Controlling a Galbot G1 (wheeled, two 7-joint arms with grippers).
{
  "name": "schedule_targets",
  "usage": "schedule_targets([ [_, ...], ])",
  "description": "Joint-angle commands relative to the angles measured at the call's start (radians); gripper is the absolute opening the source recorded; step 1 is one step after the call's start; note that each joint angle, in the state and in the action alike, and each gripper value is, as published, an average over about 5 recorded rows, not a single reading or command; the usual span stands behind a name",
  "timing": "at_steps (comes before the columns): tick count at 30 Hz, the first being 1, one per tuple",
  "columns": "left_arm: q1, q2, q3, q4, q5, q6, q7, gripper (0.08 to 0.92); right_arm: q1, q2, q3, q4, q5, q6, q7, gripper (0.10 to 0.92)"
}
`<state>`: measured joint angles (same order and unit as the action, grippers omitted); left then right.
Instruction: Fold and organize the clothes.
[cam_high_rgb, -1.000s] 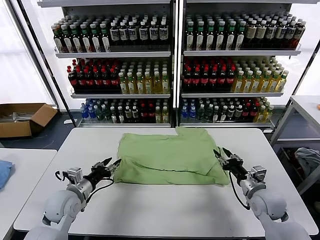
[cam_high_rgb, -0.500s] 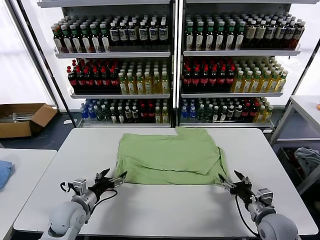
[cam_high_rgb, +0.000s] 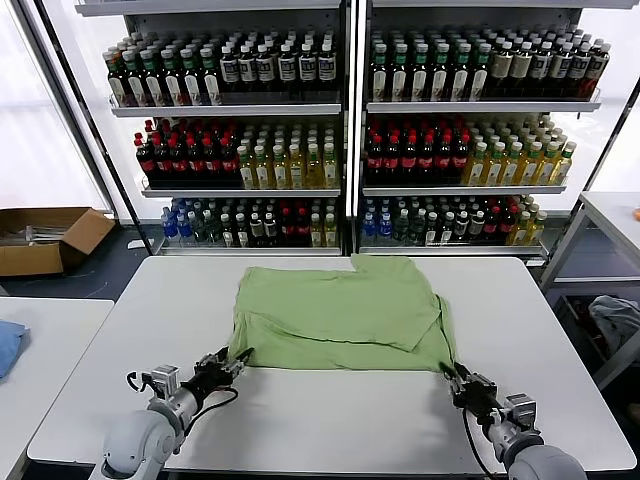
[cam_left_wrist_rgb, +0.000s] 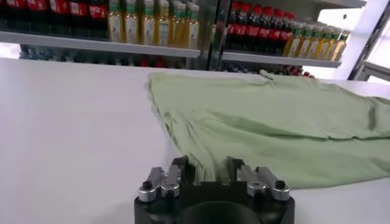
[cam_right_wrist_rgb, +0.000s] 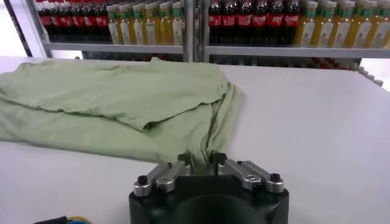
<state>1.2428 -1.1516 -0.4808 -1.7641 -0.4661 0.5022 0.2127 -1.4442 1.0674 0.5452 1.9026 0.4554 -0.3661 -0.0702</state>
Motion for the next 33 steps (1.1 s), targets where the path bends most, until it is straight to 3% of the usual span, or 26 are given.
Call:
schedule_targets([
  [1,0.006,0.001,0.001,0.007,0.008,0.001,0.012,0.307,-0.023,0.001,0.002,0.015,0.007,0.002,-0.004,0.113],
  [7,0.041,0.015,-0.011,-0.050,0.010,0.007,0.012,0.137,-0.126,-0.030,0.054,0.106,0.039,0.004,-0.021,0.109],
  [10,0.093,0.030,-0.029,-0.110,0.015,0.014,0.011,0.095,-0.197,-0.042,0.091,0.158,0.051,0.008,-0.026,0.109],
  [18,0.333,0.065,-0.124,-0.301,0.020,0.030,-0.004,0.092,-0.454,-0.057,0.195,0.293,0.055,0.042,-0.029,0.109],
  [27,0.577,-0.002,-0.240,-0.486,0.073,0.074,-0.019,0.092,-0.612,-0.014,0.243,0.366,0.025,0.044,-0.036,0.109],
  [33,0.663,-0.032,-0.261,-0.542,0.122,0.075,-0.017,0.100,-0.587,-0.019,0.248,0.359,0.066,0.049,-0.044,0.206],
])
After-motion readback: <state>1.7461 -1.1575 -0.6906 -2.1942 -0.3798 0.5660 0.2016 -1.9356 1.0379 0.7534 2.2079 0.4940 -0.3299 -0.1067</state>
